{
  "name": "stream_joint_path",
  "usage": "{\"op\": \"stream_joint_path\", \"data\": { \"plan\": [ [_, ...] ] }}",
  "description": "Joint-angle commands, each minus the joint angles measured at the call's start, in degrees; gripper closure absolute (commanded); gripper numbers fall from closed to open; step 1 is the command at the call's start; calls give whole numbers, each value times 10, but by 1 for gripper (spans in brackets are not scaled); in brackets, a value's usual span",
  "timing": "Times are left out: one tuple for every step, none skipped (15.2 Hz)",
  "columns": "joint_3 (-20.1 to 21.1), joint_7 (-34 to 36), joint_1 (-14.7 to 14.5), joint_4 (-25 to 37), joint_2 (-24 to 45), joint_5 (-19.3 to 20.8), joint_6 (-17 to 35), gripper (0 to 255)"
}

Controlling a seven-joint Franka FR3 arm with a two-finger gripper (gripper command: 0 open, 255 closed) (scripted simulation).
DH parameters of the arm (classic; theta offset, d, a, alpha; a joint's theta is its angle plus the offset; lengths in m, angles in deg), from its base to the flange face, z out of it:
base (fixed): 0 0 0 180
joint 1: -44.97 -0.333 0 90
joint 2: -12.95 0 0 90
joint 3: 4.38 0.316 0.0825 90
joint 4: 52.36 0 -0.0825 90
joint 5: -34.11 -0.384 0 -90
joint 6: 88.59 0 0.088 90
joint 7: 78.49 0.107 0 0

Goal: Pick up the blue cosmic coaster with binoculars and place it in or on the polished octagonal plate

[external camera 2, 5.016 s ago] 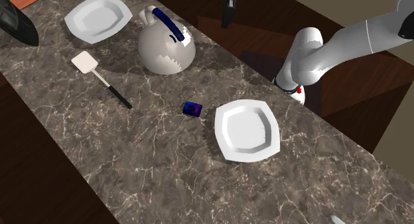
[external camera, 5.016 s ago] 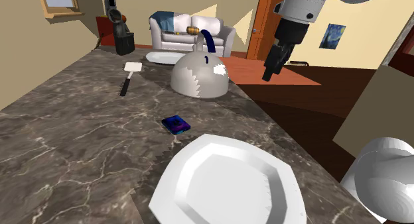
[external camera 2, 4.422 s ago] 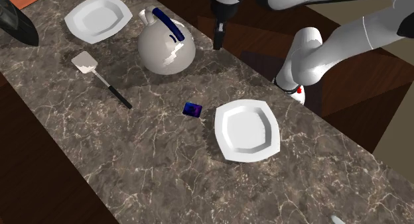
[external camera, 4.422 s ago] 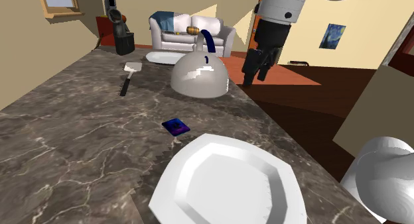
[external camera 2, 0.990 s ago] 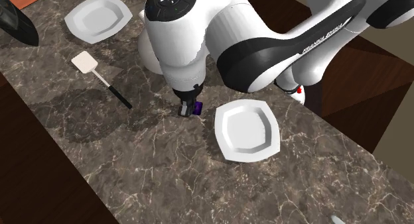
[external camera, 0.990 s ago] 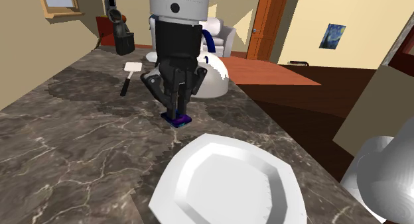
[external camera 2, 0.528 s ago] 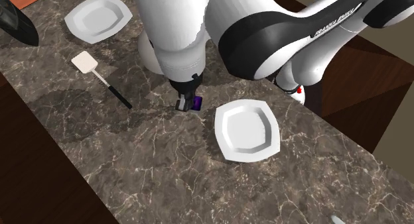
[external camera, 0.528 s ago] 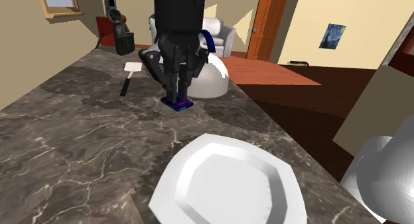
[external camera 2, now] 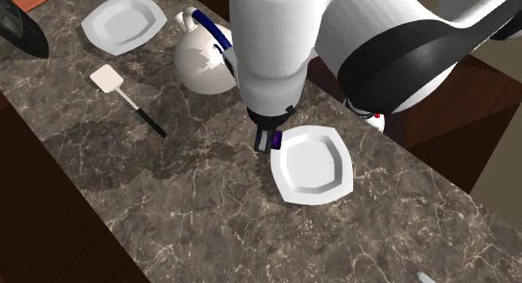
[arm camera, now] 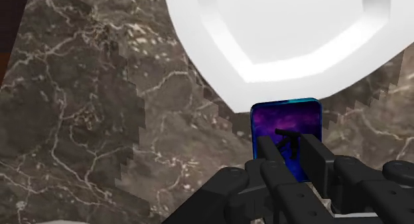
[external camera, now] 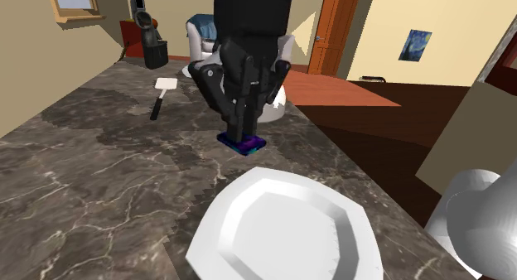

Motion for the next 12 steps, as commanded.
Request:
{"op": "stream_joint_path", "data": {
  "plan": [
    [-1, 7, -10, -20, -33, -19, -8, 255],
    [0, 12, -16, -30, -49, -28, -10, 255],
    [1, 17, -22, -39, -63, -36, -13, 255],
    [2, 23, -28, -48, -78, -45, -17, 255],
    [3, 30, -34, -55, -92, -53, -20, 255],
    [5, 36, -41, -62, -105, -61, -24, 255],
    [7, 44, -47, -69, -118, -69, -28, 255],
    [8, 47, -51, -72, -124, -73, -30, 255],
    [8, 46, -52, -81, -127, -75, -23, 255],
    [9, 45, -53, -91, -130, -76, -16, 255],
    [10, 43, -54, -101, -132, -78, -8, 255],
    [10, 42, -55, -110, -135, -79, -1, 255]
  ]
}}
